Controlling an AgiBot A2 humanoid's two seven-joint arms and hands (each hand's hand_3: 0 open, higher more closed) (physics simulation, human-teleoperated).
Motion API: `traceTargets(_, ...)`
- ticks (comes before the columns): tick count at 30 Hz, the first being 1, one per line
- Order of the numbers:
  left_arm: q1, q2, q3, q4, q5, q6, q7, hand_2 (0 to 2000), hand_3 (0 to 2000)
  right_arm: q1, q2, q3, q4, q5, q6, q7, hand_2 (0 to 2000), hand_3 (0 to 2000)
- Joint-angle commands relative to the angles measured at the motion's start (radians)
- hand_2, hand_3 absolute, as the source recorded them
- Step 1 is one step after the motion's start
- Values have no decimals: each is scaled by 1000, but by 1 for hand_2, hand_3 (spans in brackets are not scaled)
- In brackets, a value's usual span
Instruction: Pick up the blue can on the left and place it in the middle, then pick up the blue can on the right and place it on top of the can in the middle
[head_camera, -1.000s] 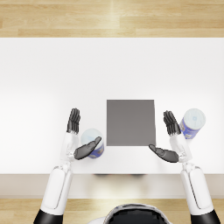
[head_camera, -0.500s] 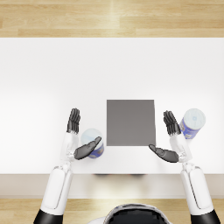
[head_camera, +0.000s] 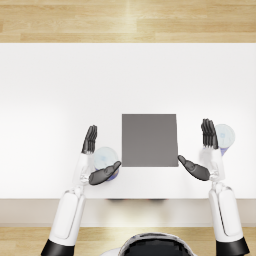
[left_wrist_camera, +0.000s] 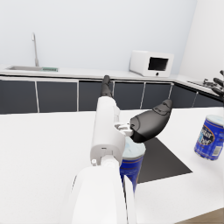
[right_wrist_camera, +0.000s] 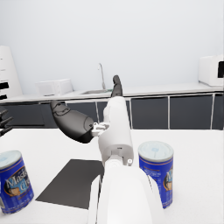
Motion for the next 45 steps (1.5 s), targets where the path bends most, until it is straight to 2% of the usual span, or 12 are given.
traceTargets(1, -19, -6, -21, -22, 45, -1, -1, 0, 0, 40, -12, -93, 13, 44, -1, 1, 0, 0)
traceTargets(7, -66, -13, -49, -71, 300, -5, -5, 0, 0, 60, -20, -204, -7, 300, -4, 5, 0, 0)
traceTargets(11, -98, -17, -55, -36, 360, -5, -5, 0, 0, 68, -25, -232, -57, 360, -5, 5, 0, 0)
traceTargets(19, -128, -12, -23, 48, 380, -5, -5, 0, 0, 44, -37, -255, -181, 379, -5, 5, 0, 0)
traceTargets(30, -119, 18, 9, 202, 381, -5, -5, 0, 0, 51, -55, -235, -451, 381, -5, 5, 0, 0)
traceTargets(38, -96, 46, 13, 305, 381, -5, -5, 0, 0, 95, -68, -236, -624, 381, -4, 5, 0, 0)
traceTargets(45, -67, 74, 22, 357, 381, -17, -7, 0, 0, 142, -82, -222, -745, 380, 22, 9, 0, 0)
